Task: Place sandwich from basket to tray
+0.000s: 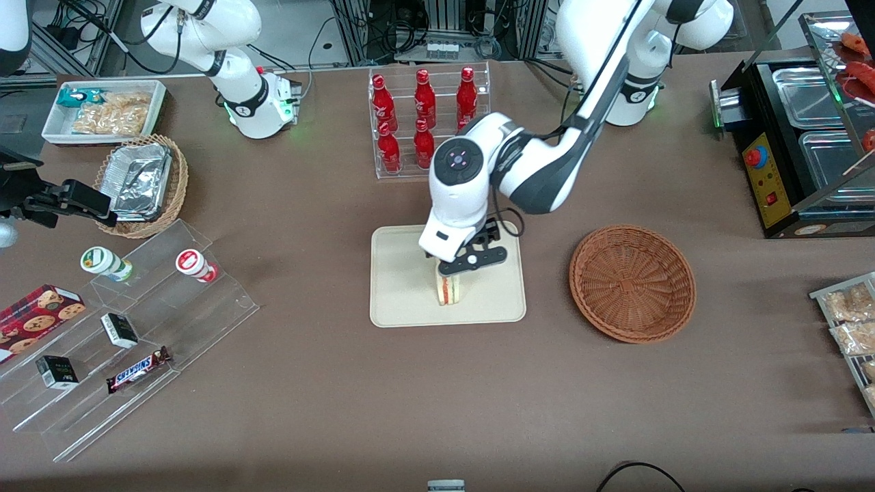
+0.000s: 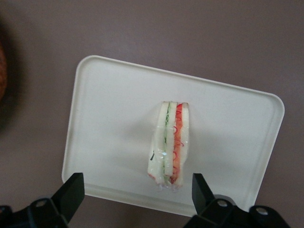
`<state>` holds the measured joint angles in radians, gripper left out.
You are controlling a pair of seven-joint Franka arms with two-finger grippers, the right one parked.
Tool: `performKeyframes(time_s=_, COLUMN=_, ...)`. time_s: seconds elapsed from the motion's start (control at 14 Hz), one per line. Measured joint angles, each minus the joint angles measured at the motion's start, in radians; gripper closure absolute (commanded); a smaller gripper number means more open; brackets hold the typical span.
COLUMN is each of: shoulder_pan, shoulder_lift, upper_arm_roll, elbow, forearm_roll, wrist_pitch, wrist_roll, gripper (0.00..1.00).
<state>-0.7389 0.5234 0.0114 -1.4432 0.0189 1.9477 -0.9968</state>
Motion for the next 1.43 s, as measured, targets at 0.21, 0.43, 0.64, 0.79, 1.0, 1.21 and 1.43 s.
performKeyframes(time_s=0.21, shoulder_pan=0.006, shoulder_lift=-0.046, upper_arm_roll=0.041, elbow=-0.007, forearm_roll=0.001, wrist_pitch=-0.077, wrist_roll=0.024, gripper=0.0)
performKeyframes(time_s=0.43, shoulder_pan=0.057, shoulder_lift=-0.052, upper_arm_roll=0.059, elbow=-0.015, forearm_roll=0.001, wrist_pitch=-0.11, wrist_roll=0.118, gripper=0.0)
performKeyframes(time_s=0.64, shoulder_pan=0.152, shoulder_lift=-0.1, upper_arm_roll=0.063, elbow=-0.054, forearm_roll=0.001, wrist_pitch=-0.138, wrist_roll=0.249, gripper=0.0)
performKeyframes(time_s=0.79, shoulder_pan=0.223, shoulder_lift=-0.17, upper_arm_roll=0.065, elbow=-0.106, forearm_roll=0.001, wrist_pitch=-0.165, wrist_roll=0.359, gripper=0.0)
performKeyframes(time_s=1.0, shoulder_pan=0.314, shoulder_lift=-0.296, upper_arm_roll=0.066, elbow=-0.189, forearm_roll=0.0, wrist_pitch=-0.247, wrist_roll=0.55, gripper=0.0)
performKeyframes(time_s=1.21, shoulder_pan=0.453, shoulder_lift=-0.388, upper_arm_roll=0.002, elbow=-0.224, forearm_roll=0.0, wrist_pitch=-0.324, wrist_roll=0.728, gripper=0.0)
performKeyframes(time_s=1.43, shoulder_pan=0.66, shoulder_lift=-0.448, upper_arm_roll=-0.151, elbow=-0.228, forearm_roll=0.0, wrist_pitch=-0.381, wrist_roll=0.865, gripper=0.0)
